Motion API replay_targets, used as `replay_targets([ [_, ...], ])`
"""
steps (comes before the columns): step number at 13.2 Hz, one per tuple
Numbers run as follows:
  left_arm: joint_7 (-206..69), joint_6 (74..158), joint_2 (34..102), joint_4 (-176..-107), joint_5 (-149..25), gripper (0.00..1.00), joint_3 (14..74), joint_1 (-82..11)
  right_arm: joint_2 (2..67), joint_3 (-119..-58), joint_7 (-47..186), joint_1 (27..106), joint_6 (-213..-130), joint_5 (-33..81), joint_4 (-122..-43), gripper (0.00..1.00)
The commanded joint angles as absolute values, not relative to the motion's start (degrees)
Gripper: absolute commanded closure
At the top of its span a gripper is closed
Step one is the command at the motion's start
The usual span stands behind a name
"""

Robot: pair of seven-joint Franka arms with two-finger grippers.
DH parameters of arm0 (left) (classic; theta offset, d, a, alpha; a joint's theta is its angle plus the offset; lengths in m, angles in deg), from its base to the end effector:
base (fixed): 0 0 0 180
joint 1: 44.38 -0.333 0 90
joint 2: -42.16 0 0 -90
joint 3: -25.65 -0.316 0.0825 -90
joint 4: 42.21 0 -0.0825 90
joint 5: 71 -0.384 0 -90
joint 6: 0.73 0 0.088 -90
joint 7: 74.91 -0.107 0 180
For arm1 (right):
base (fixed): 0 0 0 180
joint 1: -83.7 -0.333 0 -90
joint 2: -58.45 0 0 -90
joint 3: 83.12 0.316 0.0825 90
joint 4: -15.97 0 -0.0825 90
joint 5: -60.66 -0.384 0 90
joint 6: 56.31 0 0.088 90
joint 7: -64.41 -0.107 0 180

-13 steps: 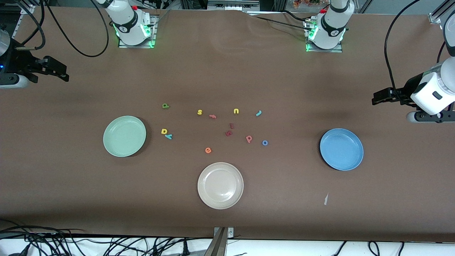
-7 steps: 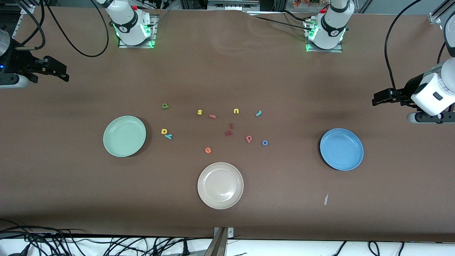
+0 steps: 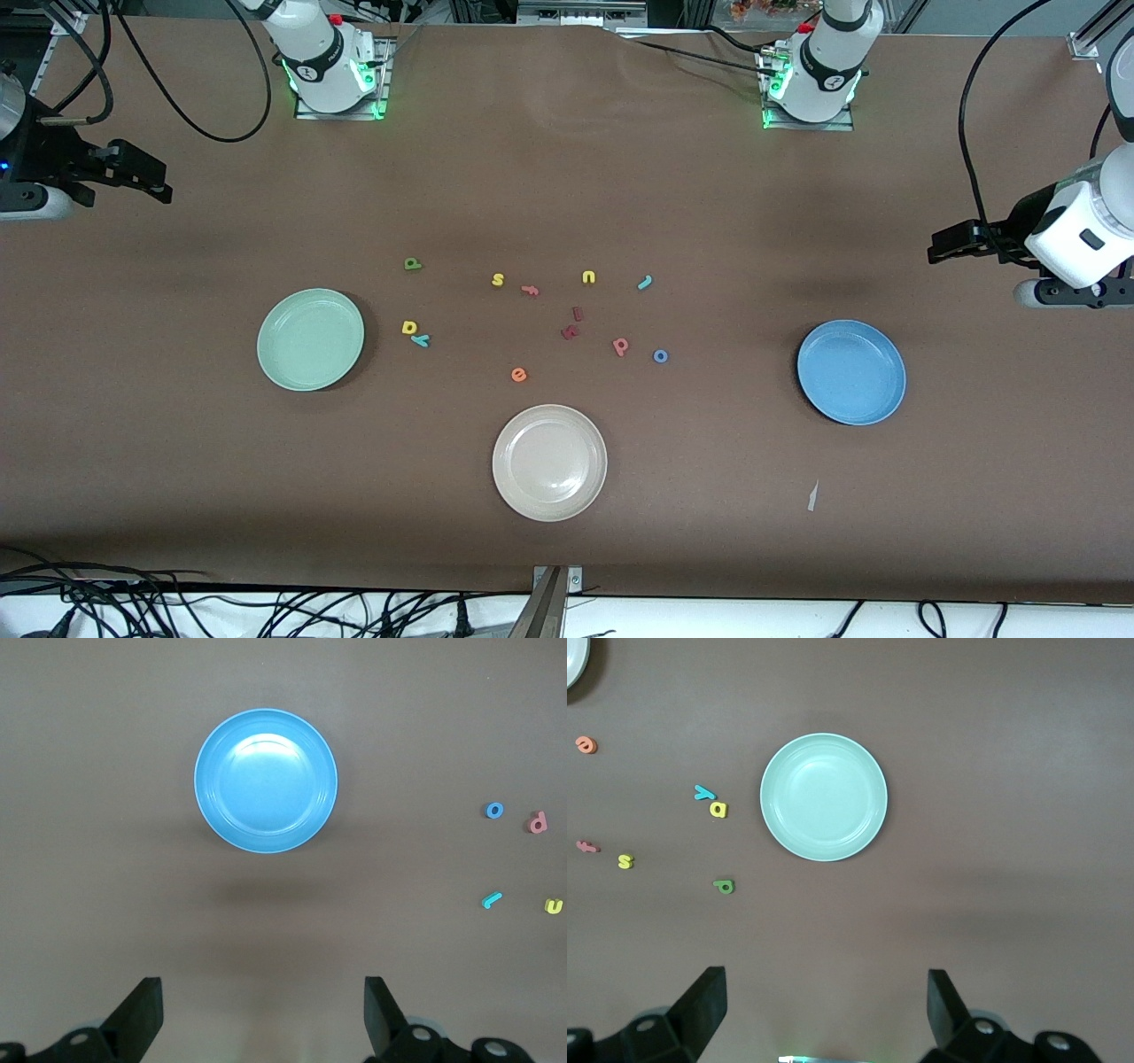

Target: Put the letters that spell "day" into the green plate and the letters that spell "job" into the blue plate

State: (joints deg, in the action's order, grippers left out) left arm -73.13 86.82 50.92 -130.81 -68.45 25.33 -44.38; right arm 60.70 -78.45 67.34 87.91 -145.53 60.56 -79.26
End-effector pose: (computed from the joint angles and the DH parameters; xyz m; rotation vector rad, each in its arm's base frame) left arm 0.5896 -0.0018 0.5451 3.0882 0.0596 -0.2659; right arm 0.5386 0.0053 0.6018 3.1385 0.0926 -0.1033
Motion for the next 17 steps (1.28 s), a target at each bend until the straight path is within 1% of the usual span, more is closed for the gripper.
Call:
replay_targets([
  [1,-74.4,85.8,51.7,-129.0,-68.8,0.0,25.3,-44.6,60.6,-78.5,68.2,87.8,-144.2,60.5,-78.1,0.0],
  [6,-75.1,85.3,51.8,-129.1,-68.6,0.0,25.5,-44.3,60.6,-78.5,68.1,87.8,-144.2,60.5,-78.1,0.0],
  [9,-83.7,83.3,53.2,-129.1,-68.4,0.0,25.6,-43.6,60.6,-78.5,68.1,87.8,-144.3,60.5,-78.1,0.0],
  [12,-84.3,83.6,54.3,-129.1,-64.5,0.0,26.1,-41.2,60.4,-78.5,67.8,87.7,-144.7,60.3,-78.1,0.0],
  [15,-84.5,85.6,57.8,-129.1,-64.2,0.0,26.2,-34.3,60.1,-78.5,67.6,86.2,-144.8,60.4,-78.1,0.0],
  [17,-86.0,89.6,58.7,-129.4,-65.4,0.0,26.1,-27.5,59.1,-78.5,66.9,84.2,-145.0,60.7,-78.1,0.0],
])
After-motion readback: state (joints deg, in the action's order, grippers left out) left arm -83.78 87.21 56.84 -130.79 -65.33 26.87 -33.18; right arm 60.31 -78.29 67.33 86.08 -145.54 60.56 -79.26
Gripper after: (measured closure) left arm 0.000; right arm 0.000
